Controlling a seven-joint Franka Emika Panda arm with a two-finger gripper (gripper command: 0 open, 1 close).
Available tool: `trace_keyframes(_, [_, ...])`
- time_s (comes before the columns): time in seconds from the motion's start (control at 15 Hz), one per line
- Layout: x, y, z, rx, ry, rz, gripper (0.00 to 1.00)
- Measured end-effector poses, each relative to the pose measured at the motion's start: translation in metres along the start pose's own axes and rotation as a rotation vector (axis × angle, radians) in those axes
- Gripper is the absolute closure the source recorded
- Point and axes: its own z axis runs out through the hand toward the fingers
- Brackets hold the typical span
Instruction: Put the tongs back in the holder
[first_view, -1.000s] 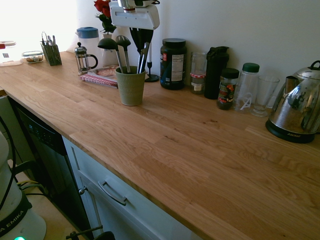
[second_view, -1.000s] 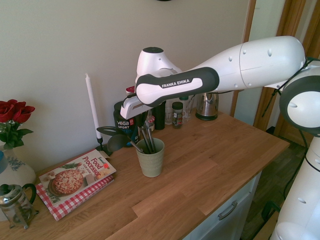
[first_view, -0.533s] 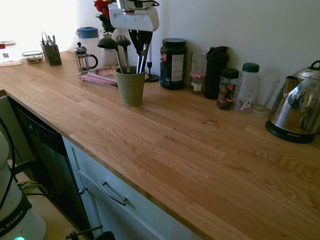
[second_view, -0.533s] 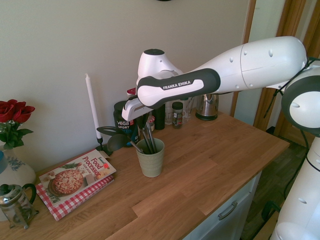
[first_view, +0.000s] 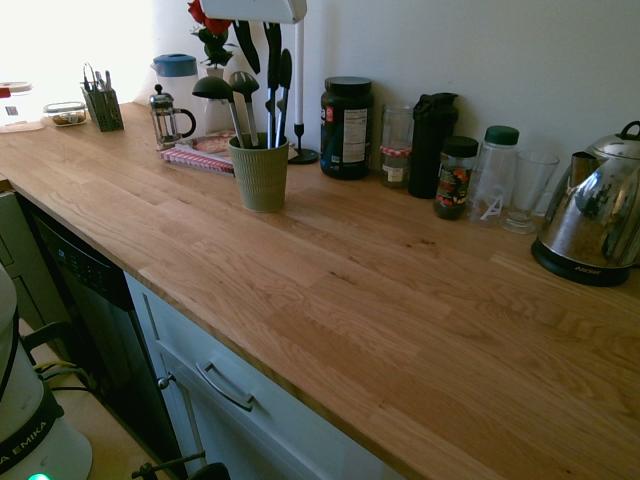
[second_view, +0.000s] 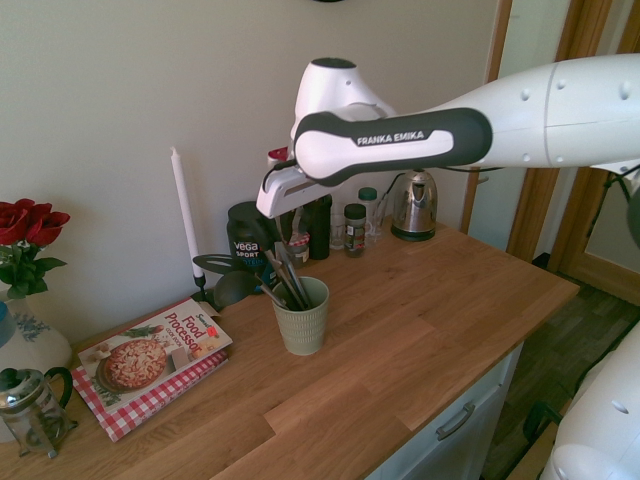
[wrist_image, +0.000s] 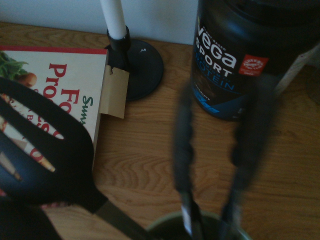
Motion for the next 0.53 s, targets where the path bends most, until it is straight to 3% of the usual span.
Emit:
trace_keyframes(0.2, [0.011,0.048,-0.012,-0.123,-0.094,0.048,0.0])
trace_keyframes(0.53, [0.008,0.136,0.033,-0.207,-0.197,0.056,0.0])
